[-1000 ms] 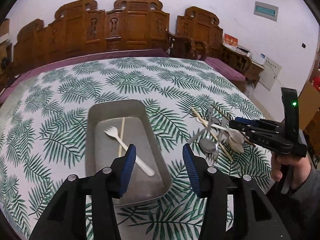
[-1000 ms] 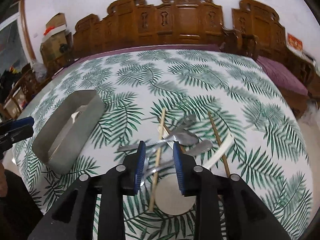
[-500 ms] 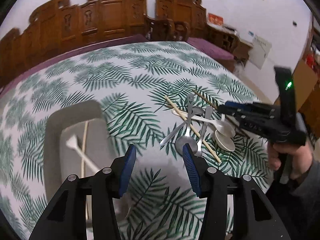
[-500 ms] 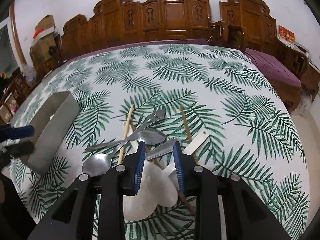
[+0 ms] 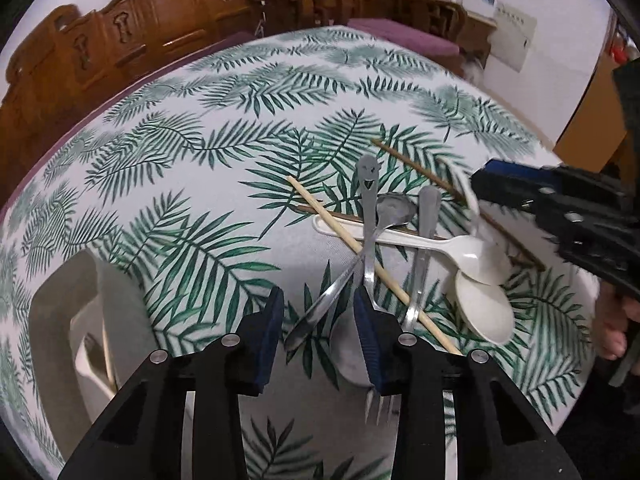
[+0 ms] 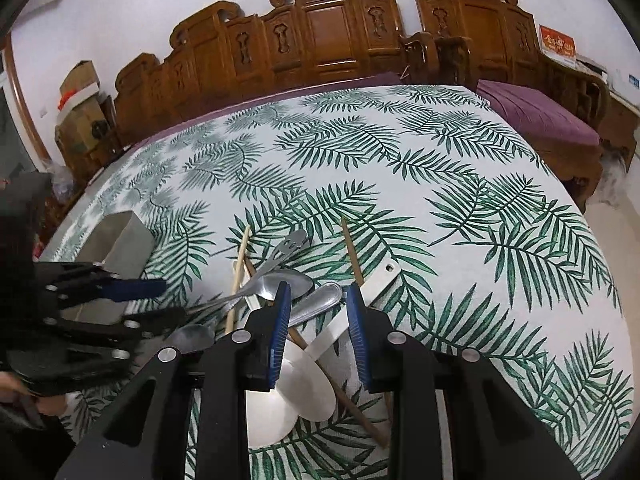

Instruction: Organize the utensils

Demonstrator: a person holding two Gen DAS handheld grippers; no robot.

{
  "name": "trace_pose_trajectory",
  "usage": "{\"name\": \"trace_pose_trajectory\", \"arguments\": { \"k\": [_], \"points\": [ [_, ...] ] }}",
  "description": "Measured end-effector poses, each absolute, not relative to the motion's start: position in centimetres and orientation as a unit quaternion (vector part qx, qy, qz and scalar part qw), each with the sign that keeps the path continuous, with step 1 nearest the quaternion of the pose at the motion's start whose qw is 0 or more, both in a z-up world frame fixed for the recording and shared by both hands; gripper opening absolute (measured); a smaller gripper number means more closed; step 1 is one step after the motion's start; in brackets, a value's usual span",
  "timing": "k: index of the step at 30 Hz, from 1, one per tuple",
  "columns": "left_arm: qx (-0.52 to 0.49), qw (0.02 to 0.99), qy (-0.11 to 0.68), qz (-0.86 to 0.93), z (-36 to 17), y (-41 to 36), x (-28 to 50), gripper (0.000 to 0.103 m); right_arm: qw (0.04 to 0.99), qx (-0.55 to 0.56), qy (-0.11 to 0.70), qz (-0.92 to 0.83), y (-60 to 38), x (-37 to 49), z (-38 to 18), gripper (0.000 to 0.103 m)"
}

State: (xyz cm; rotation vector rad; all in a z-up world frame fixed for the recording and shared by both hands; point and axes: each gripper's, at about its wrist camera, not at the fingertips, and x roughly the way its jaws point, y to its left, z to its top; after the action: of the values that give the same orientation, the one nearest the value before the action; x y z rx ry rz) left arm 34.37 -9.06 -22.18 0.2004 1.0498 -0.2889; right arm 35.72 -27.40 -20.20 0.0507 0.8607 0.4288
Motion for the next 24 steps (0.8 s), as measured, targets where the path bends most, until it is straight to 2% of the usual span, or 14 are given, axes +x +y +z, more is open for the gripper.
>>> {"name": "trace_pose_trajectory", "arguments": {
  "k": [7,12,16,18,24],
  "points": [
    [0.102,0.837,0.518,-0.141,-23.8,-9.7,35.9,0.033,0.885,0.029,0.412,0.212,-27.1,35.7,-20.0,0.031],
    [0.094,0.837,0.517,-0.15,-24.1,-10.0,36.5,0.026,0.885,0.031,0.413,0.215,-26.9,35.7,-20.0,0.031],
    [0.095,0.838,0.514,-0.159,-24.1,-10.5,36.7,0.015,0.884,0.029,0.413,0.218,-26.6,35.7,-20.1,0.031],
    [0.095,0.841,0.506,-0.164,-23.8,-10.7,36.4,0.002,0.883,0.029,0.415,0.219,-26.5,35.8,-20.2,0.031],
    [0.08,0.848,0.496,-0.168,-22.9,-10.4,35.7,0.001,0.882,0.028,0.414,0.223,-25.9,35.7,-20.1,0.031]
  ]
}}
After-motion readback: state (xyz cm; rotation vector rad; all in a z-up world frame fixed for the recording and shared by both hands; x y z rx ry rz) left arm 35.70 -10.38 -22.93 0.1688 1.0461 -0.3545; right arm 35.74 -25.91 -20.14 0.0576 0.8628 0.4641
